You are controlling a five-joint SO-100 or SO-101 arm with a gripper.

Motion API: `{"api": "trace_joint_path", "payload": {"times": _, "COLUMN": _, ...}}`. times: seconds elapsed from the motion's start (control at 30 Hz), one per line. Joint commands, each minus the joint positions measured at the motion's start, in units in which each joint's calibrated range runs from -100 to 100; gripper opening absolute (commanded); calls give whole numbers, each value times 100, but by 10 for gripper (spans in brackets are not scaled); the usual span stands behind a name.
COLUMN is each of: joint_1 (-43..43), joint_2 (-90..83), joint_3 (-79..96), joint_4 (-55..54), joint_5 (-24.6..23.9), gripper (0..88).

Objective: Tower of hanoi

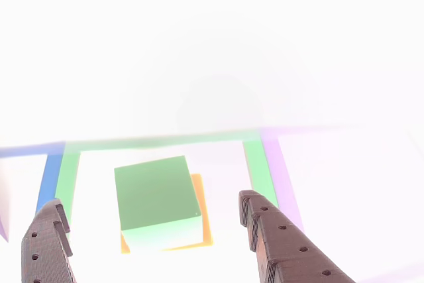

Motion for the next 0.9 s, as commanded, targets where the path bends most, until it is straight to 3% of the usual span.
{"api": "trace_joint_path", "payload": {"times": 0.0, "joint_1": -51, "joint_2": 719, "joint_3": -453, "joint_4": -679, "joint_5": 0, "gripper": 300}}
{"api": "trace_joint_path", "payload": {"times": 0.87, "joint_1": -185, "joint_2": 2285, "joint_3": -1062, "joint_4": -1538, "joint_5": 0, "gripper": 290}}
